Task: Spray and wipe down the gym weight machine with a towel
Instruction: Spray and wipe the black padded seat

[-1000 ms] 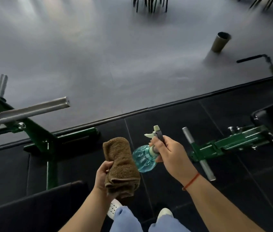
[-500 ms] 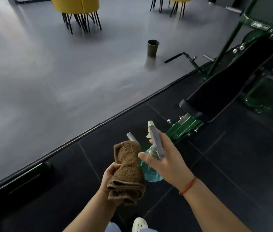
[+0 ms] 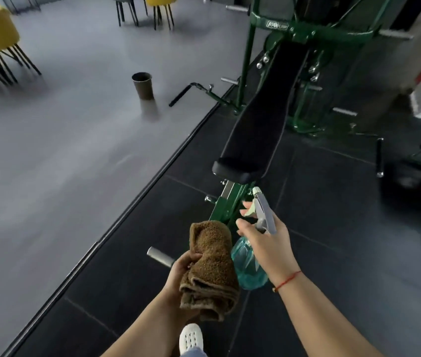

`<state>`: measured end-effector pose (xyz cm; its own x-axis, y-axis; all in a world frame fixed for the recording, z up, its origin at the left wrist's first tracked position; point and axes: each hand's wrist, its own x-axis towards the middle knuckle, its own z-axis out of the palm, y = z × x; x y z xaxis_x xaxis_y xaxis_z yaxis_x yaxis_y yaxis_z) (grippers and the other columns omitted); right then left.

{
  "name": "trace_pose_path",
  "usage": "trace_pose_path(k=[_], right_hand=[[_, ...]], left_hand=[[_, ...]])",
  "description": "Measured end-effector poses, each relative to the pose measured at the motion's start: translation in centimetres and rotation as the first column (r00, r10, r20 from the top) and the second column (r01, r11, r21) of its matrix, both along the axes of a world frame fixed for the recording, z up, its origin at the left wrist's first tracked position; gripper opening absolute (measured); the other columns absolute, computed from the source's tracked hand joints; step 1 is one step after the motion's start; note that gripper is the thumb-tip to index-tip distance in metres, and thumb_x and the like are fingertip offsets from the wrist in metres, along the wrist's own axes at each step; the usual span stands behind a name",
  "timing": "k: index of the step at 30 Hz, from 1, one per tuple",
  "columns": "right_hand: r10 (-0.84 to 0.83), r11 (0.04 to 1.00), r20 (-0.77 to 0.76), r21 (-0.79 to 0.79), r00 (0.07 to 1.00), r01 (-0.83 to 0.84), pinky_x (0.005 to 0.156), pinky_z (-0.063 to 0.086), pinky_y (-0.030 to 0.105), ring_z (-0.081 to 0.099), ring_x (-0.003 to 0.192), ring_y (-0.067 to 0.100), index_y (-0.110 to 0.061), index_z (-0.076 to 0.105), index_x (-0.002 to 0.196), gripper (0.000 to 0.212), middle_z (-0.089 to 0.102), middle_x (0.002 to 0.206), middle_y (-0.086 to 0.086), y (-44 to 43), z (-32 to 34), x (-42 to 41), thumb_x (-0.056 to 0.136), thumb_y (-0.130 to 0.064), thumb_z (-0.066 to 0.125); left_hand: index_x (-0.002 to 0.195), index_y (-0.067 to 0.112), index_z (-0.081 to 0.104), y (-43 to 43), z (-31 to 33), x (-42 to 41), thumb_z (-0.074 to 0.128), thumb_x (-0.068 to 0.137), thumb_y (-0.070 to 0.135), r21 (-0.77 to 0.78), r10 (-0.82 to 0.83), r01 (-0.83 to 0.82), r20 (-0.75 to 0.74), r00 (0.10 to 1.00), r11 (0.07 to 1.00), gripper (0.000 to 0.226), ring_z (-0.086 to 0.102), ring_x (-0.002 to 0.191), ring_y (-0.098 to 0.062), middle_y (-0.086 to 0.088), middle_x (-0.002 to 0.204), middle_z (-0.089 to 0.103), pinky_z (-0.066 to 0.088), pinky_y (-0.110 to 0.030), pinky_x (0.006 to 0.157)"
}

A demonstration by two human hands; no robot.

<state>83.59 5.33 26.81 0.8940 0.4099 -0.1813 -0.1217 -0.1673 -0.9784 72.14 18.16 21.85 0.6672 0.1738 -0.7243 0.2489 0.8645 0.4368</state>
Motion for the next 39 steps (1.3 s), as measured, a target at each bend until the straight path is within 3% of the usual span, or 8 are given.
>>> trace_pose_path(k=[5,10,13,18,24,27,32,39], right_hand=[[-0.168,0.984,-0.026,0.055,0.985,0.169,0.080,0.055,0.046,0.063,0.079,0.038,-0.022,0.070,0.101,0.023,0.068,0.081,-0.002,0.4,-0.9,3.6,0.088,-0.002,0.068],[-0.185,0.982,-0.027,0.026,0.982,0.186,0.089,0.057,0.048,0.068,0.085,0.036,-0.014,0.072,0.098,0.018,0.069,0.101,0.012,-0.5,-1.4,6.6,0.089,0.001,0.066],[-0.183,0.983,-0.060,-0.002,0.981,0.183,0.082,0.058,0.035,0.067,0.086,0.041,-0.010,0.071,0.096,0.012,0.071,0.104,0.009,-1.6,-2.0,10.0,0.091,0.000,0.065],[-0.112,0.993,-0.091,-0.046,0.990,0.108,0.083,0.055,0.030,0.071,0.084,0.035,-0.010,0.071,0.096,0.007,0.071,0.104,0.011,-4.5,-3.0,16.8,0.094,-0.007,0.065],[0.013,0.995,-0.148,-0.101,0.989,-0.028,0.078,0.048,0.027,0.073,0.079,0.020,-0.015,0.073,0.097,0.014,0.069,0.091,0.020,-11.2,-3.7,28.5,0.095,-0.028,0.069],[0.067,0.985,-0.176,-0.148,0.982,-0.094,0.071,0.046,0.027,0.069,0.077,0.026,-0.020,0.073,0.099,0.017,0.073,0.085,0.014,-14.3,-4.0,33.6,0.095,-0.035,0.068],[0.151,0.966,-0.184,-0.182,0.971,-0.185,0.062,0.047,0.008,0.071,0.074,0.011,-0.016,0.072,0.101,0.014,0.072,0.088,0.008,-15.9,-4.2,39.5,0.096,-0.029,0.068],[0.367,0.913,-0.151,-0.131,0.918,-0.386,0.073,0.056,0.023,0.069,0.082,0.014,-0.017,0.072,0.100,0.010,0.071,0.099,0.002,-11.1,-4.7,43.1,0.094,-0.011,0.067]], left_hand=[[0.069,-0.006,0.066,2.6,0.0,4.9,0.037,0.097,0.010,0.034,-0.134,0.136,-0.056,0.989,0.990,0.043,0.066,0.048,-0.030,-0.020,0.060,0.066,0.048,-0.037,0.064],[0.089,-0.007,0.060,3.1,0.1,9.1,0.041,0.098,0.014,0.079,-0.205,0.215,-0.120,0.971,0.973,0.030,0.069,0.057,-0.034,-0.024,0.070,0.068,0.050,-0.042,0.073],[0.122,-0.010,0.058,2.7,0.0,12.5,0.056,0.083,0.024,0.020,-0.188,0.192,-0.118,0.975,0.981,0.051,0.068,0.093,-0.045,-0.033,0.109,0.066,0.050,-0.055,0.096],[0.108,-0.004,0.061,-0.1,-0.6,18.6,0.049,0.095,0.025,-0.008,-0.070,0.070,-0.128,0.989,0.998,0.034,0.066,0.086,-0.042,-0.027,0.087,0.072,0.051,-0.047,0.074],[0.131,-0.001,0.055,-6.4,-1.8,27.5,0.057,0.084,0.025,-0.034,0.183,-0.191,-0.160,0.970,0.981,0.054,0.071,0.089,-0.044,-0.029,0.106,0.071,0.058,-0.050,0.073],[0.136,0.002,0.052,-9.1,-2.2,30.5,0.060,0.077,0.024,-0.026,0.285,-0.289,-0.100,0.953,0.957,0.063,0.071,0.087,-0.042,-0.027,0.105,0.070,0.059,-0.049,0.075],[0.126,0.004,0.054,-11.6,-2.3,33.5,0.057,0.077,0.024,-0.005,0.410,-0.410,-0.053,0.911,0.912,0.053,0.071,0.082,-0.038,-0.022,0.096,0.072,0.057,-0.046,0.075],[0.124,0.006,0.055,-9.1,-3.5,34.5,0.046,0.092,0.024,-0.008,0.525,-0.526,-0.049,0.850,0.851,0.038,0.070,0.086,-0.039,-0.019,0.094,0.074,0.053,-0.048,0.079]])
